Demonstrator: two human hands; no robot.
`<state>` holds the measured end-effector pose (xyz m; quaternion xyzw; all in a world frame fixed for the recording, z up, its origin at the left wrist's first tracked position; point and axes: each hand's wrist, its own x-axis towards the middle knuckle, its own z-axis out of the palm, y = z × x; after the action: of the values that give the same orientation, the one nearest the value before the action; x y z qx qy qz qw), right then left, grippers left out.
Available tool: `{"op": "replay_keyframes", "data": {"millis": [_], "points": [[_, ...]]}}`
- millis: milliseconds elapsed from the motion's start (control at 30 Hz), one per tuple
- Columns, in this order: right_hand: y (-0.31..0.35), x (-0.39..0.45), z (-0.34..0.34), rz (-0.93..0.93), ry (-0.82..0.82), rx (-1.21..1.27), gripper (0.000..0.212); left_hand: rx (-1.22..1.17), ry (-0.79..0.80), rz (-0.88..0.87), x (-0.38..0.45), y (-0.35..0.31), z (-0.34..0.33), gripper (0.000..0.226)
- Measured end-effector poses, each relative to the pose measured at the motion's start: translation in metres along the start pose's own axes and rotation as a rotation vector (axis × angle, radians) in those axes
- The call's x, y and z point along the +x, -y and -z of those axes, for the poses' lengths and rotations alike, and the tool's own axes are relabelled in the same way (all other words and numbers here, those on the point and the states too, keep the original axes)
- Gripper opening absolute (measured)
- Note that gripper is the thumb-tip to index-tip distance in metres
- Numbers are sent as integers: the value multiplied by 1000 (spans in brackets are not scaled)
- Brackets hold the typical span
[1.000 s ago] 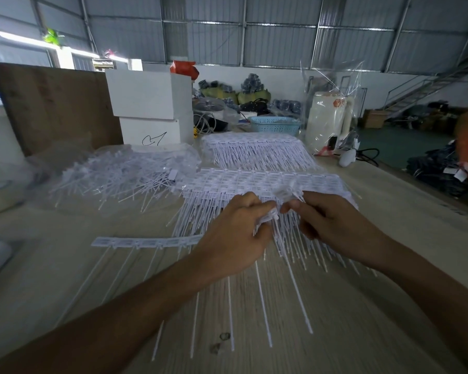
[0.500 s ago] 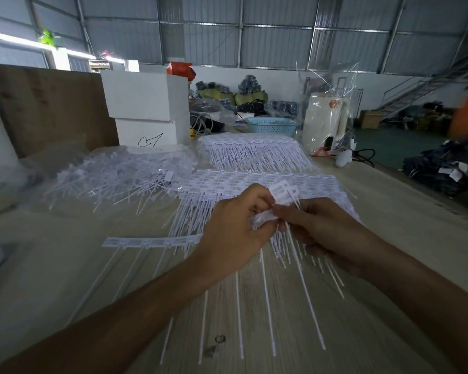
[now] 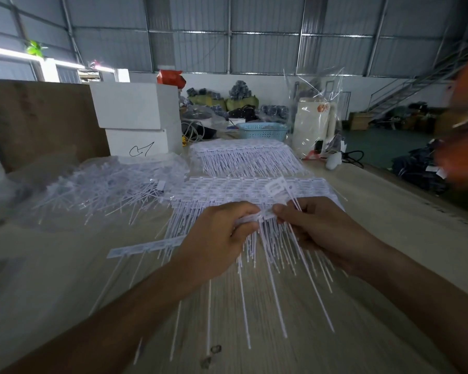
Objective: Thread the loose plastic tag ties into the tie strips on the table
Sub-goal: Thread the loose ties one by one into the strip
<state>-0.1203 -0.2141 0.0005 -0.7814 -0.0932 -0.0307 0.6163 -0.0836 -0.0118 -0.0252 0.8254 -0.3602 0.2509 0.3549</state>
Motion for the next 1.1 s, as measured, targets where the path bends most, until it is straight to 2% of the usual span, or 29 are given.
{"op": "replay_keyframes", "data": {"millis": [133, 300, 467, 567, 667, 767, 933, 1033, 1100], "points": [[-2, 0, 0, 237, -39, -275, 42, -56, 42, -1, -1, 1, 2, 25], [-6, 3, 1, 333, -46, -487, 43, -87, 86, 0, -2, 7, 0, 14], [-11, 2, -4, 459, -102, -688, 33, -199, 93, 93, -2, 10, -4, 24], [-10, 4, -4, 444, -106, -578, 36, -241, 58, 116, 0, 9, -3, 14], [-8, 5, -2, 286, -65, -363, 50, -238, 14, 123, 2, 6, -3, 20], [-7, 3, -1, 122, 15, -182, 46, -188, -13, 97, 1, 4, -4, 22], [-8, 1, -2, 32, 130, -138, 49, -166, -145, 86, 3, 11, 0, 19], [-12, 0, -6, 11, 159, -76, 40, -143, -153, 84, 3, 12, 1, 19], [-13, 1, -7, 5, 149, -35, 41, -111, -138, 69, 2, 13, 2, 19]]}}
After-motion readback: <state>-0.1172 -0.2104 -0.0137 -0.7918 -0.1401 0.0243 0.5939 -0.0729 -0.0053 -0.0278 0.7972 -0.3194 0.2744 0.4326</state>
